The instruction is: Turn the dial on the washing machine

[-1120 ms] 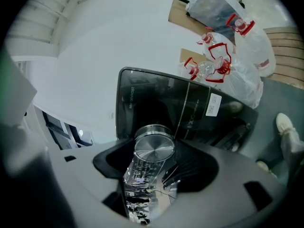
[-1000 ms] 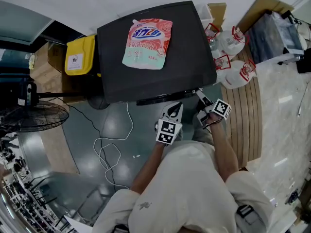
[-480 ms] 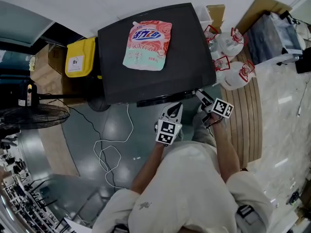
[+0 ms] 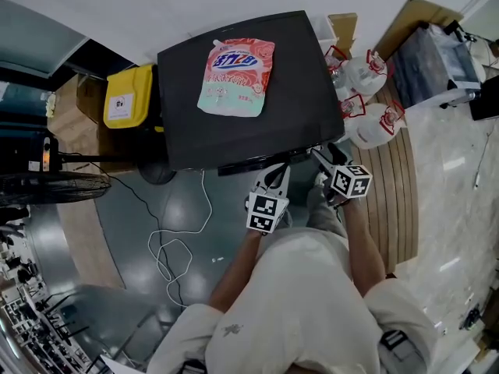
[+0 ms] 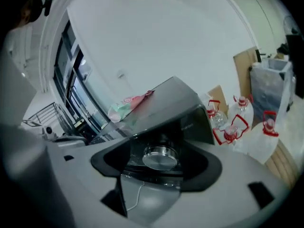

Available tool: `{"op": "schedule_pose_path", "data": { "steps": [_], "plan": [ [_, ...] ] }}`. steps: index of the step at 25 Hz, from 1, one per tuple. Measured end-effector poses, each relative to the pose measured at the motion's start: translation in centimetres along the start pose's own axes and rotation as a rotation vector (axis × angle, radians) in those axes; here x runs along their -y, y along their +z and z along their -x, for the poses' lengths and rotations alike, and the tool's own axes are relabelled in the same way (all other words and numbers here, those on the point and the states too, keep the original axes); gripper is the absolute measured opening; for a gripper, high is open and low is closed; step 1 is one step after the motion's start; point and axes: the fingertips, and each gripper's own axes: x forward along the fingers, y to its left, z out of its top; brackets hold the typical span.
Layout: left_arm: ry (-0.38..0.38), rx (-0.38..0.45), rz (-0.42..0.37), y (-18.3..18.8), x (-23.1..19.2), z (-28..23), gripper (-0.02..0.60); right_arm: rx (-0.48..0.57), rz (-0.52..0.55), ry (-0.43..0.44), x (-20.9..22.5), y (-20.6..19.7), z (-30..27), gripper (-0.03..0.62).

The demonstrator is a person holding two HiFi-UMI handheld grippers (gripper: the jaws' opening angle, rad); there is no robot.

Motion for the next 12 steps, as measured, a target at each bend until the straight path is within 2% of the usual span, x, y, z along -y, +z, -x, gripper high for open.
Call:
{"op": "schedule_pose_path", "data": {
  "steps": [6,12],
  "plan": [
    [-0.002,0.04,-0.003,1.5,-0.5,0.7,0.014,0.036,0.185,-0.028,-2.3,2.2,1.6,0.29],
    [-0.009,0.081,-0.007,2.4,-0.8,1.2,0.014,0.105,0.306,-0.06,-4.4,4.3,3.5,0.278]
  ]
}}
